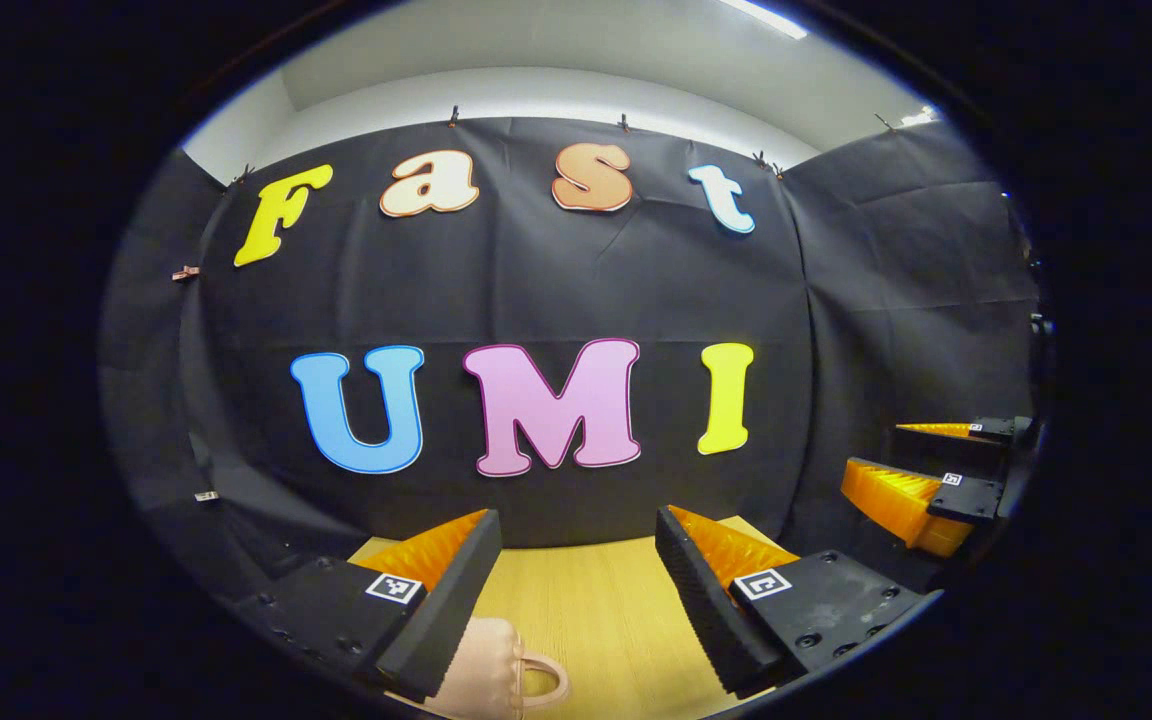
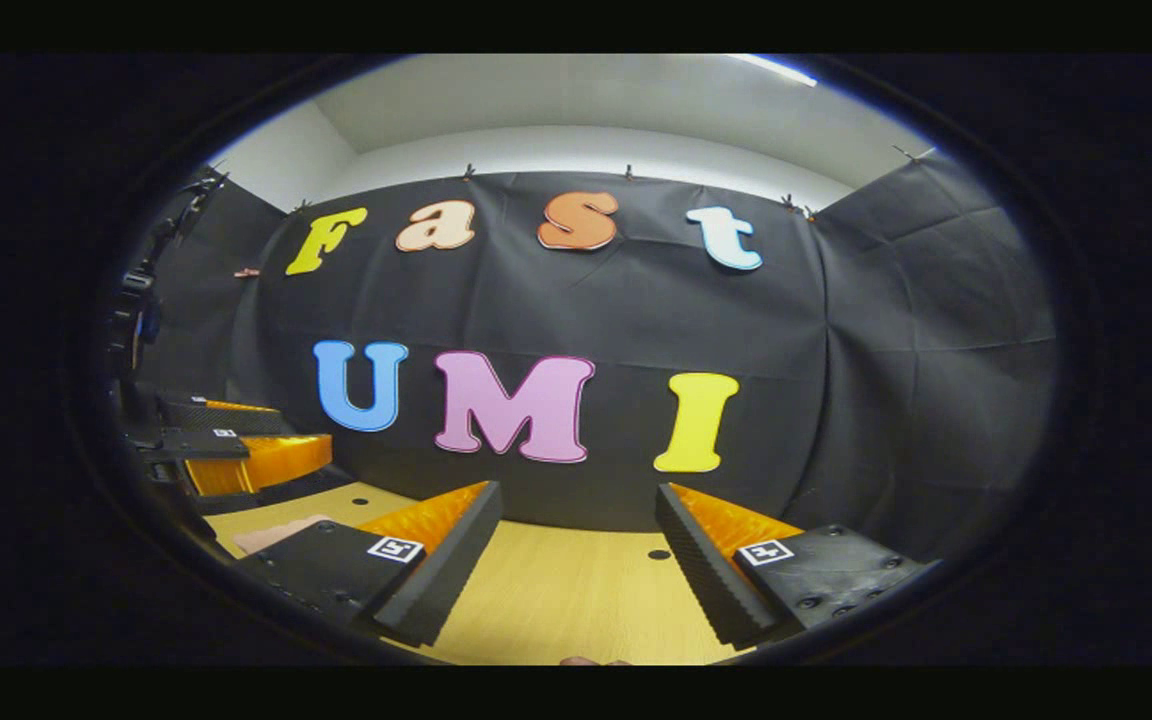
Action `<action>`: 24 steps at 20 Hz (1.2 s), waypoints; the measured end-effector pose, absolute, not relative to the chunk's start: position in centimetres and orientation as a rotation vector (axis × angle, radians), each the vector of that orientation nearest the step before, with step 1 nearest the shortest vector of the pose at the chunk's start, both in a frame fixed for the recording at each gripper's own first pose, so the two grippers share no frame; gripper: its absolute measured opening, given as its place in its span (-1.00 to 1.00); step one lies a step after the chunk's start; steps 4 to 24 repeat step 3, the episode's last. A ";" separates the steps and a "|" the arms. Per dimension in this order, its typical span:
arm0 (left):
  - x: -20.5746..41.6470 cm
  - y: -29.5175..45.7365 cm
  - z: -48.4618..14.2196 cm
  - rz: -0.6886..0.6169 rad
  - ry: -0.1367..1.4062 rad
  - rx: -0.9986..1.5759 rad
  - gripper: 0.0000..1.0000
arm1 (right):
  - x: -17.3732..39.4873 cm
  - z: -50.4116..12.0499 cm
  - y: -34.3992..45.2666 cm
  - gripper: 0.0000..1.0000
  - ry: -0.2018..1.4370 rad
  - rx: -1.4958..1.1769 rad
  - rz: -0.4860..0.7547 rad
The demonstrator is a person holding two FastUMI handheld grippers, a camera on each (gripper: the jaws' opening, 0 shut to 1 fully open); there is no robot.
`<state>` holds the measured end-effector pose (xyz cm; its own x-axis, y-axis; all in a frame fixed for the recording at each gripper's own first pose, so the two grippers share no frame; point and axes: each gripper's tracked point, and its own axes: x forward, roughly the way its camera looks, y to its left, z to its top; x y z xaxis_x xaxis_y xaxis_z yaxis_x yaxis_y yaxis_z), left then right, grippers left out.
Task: First open the suitcase, pack the skin care products into it, and then close the suitcase.
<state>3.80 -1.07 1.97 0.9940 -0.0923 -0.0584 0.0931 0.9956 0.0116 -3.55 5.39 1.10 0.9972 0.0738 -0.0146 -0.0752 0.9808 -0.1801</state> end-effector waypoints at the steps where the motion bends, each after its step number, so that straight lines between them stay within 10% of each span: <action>1: 4.1 -1.3 1.9 -0.100 0.056 -0.003 0.94 | -3.6 1.5 5.3 0.96 -0.005 -0.189 0.067; 24: 4.2 -1.6 1.7 -0.112 0.064 -0.036 0.95 | -3.1 1.6 5.0 0.95 -0.009 -0.205 0.046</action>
